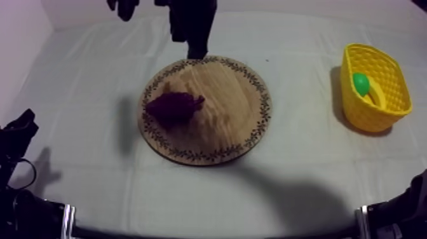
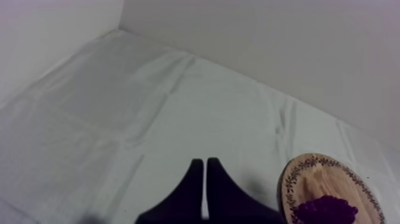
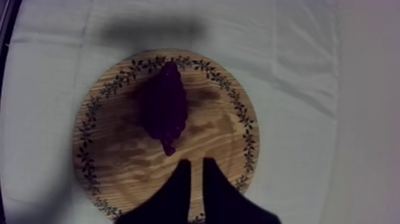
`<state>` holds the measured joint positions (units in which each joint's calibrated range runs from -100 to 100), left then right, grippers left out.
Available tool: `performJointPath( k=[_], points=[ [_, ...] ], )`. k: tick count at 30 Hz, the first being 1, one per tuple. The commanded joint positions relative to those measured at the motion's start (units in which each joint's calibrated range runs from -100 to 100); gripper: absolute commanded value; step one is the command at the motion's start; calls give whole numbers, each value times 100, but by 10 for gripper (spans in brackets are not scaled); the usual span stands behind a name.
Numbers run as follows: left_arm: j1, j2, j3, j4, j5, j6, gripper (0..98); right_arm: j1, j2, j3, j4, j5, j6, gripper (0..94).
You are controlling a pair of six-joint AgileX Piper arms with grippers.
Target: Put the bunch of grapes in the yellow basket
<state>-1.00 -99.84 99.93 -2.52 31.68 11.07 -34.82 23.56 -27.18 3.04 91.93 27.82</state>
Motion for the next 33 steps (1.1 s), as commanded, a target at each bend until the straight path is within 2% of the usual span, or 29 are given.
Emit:
performJointPath(
  k=[1, 8, 13, 19, 33],
  points=[
    [2, 2, -4, 1, 0, -1, 0, 0, 46, -62, 35, 98, -9, 197],
    [2, 2, -4, 1, 0, -1, 0, 18, 108, -138, 187, 151, -141, 479],
    [2, 2, -4, 1, 0, -1, 0, 11, 116, -62, 262, 102, -291, 604],
    [2, 2, -4, 1, 0, -1, 0, -11, 246, 82, 276, 91, -347, 652],
    [2, 2, -4, 1, 0, -1, 0, 3, 1214, -24, 250, 56, -340, 663]
  ],
)
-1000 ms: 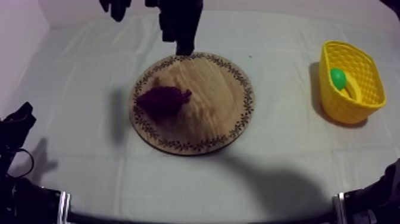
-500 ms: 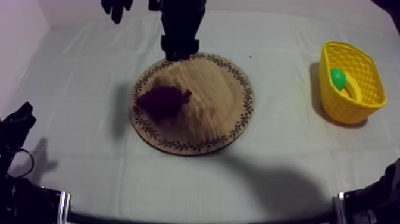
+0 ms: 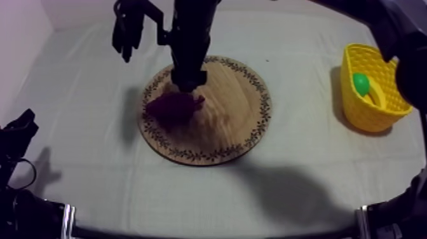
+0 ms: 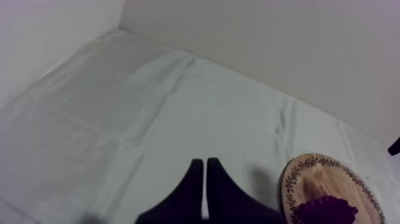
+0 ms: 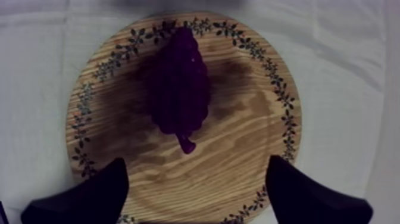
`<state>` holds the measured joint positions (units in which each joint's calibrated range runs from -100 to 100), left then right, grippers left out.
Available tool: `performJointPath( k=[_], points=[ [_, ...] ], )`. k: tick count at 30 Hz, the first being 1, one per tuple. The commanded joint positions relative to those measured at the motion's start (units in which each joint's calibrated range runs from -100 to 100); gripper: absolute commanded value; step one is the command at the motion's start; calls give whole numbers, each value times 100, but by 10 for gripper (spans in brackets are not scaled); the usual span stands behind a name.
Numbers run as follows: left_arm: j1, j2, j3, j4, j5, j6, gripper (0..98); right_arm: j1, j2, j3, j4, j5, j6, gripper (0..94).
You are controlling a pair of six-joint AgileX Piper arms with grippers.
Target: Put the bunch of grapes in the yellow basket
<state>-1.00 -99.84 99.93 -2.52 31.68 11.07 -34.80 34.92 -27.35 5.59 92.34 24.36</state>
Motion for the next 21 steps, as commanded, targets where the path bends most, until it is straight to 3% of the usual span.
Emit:
performJointPath(
  k=[1, 21],
  points=[
    [2, 2, -4, 1, 0, -1, 0, 5, 146, -17, -9, 8, -1, 664],
    [2, 2, -4, 1, 0, -1, 0, -109, 1416, -651, -27, 6, -137, 674]
  ],
)
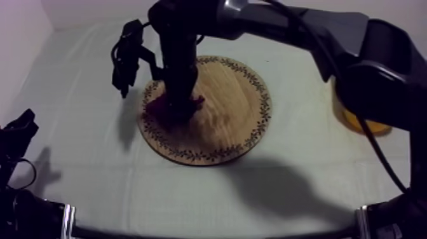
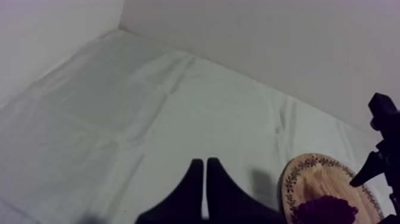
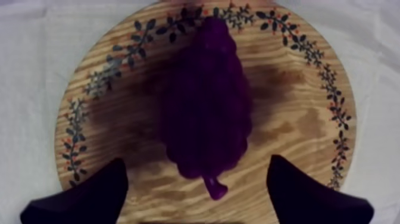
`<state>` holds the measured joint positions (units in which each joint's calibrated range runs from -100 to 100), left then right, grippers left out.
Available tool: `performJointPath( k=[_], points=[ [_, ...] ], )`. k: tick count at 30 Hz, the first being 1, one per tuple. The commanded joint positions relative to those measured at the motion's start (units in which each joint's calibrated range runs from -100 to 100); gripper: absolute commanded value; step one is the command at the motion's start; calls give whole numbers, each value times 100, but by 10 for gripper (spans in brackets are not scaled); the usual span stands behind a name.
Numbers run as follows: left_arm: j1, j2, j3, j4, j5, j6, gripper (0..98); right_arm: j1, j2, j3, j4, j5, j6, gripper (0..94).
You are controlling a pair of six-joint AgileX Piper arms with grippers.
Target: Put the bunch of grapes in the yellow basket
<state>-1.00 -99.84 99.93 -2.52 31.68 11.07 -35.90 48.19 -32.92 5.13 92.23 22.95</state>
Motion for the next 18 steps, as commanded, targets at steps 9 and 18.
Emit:
performJointPath(
  k=[9, 18],
  points=[
    [2, 2, -4, 1, 0, -1, 0, -13, 693, -630, 97, 8, -31, 678],
    [2, 2, -4, 1, 0, -1, 0, -24, 1020, -951, 133, 34, -32, 573]
  ],
)
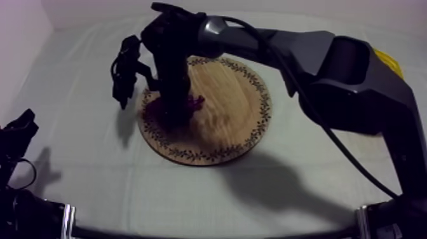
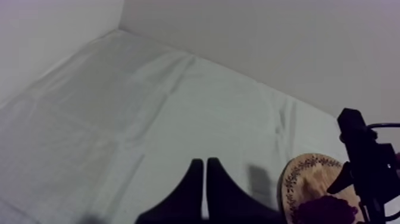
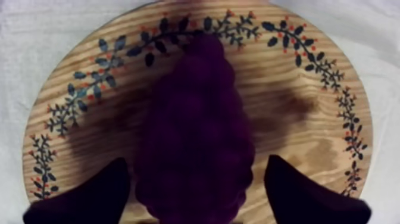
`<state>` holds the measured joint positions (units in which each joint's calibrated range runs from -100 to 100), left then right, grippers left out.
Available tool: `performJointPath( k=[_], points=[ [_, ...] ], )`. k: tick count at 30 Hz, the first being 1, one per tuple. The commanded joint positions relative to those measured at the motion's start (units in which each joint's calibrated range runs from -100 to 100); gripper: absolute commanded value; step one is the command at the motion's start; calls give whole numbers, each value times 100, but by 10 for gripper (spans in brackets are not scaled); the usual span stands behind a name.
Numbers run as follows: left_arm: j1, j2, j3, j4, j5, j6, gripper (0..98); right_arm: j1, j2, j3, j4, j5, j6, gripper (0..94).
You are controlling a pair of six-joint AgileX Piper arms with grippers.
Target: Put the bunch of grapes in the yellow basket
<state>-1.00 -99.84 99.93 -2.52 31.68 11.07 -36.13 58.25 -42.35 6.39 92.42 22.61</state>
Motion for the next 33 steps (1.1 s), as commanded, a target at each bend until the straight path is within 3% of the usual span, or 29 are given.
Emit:
performJointPath(
  k=[1, 7, 10, 33],
  points=[
    [2, 2, -4, 1, 0, -1, 0, 0, 33, -20, 12, 15, 2, 540],
    [2, 2, -4, 1, 0, -1, 0, -1, 90, -59, 22, 0, -29, 342],
    [2, 2, -4, 1, 0, -1, 0, 3, 100, -24, 29, -28, -59, 287],
    [2, 2, -4, 1, 0, -1, 0, 151, -1919, 73, -86, 273, -82, 282]
  ],
)
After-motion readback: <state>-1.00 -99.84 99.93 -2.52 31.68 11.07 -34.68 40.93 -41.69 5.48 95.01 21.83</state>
